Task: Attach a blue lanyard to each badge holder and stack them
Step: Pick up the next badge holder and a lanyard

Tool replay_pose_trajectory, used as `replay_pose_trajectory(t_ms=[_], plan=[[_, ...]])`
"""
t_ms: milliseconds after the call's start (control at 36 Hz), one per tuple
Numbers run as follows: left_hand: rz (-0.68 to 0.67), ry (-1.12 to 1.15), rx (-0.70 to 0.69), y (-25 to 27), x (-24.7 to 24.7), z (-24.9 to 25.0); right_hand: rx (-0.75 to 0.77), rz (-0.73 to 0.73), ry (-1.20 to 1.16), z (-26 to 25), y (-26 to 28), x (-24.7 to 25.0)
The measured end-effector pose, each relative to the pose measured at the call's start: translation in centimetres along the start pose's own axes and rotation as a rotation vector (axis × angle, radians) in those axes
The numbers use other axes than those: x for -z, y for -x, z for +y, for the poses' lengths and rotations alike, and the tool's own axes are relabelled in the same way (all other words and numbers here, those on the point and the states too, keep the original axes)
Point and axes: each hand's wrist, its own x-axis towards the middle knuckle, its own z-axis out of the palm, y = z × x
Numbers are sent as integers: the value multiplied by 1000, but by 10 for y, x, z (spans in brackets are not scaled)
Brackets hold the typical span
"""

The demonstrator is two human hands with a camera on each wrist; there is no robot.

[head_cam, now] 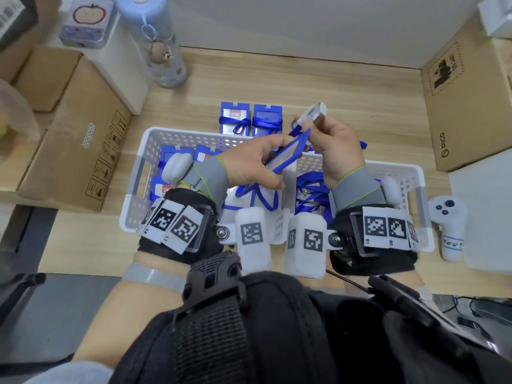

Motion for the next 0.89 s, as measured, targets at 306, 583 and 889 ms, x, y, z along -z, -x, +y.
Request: replay_pose_trajectory(t_ms=[306, 583, 889], plan=[[47, 194, 24, 8, 1, -19, -24, 97, -596, -12, -4, 16], [-49, 509, -224, 1, -3, 12, -266, -137, -192, 1, 1, -1], [-3, 710, -300, -1, 8, 6, -406, -371, -46, 27, 3, 18]])
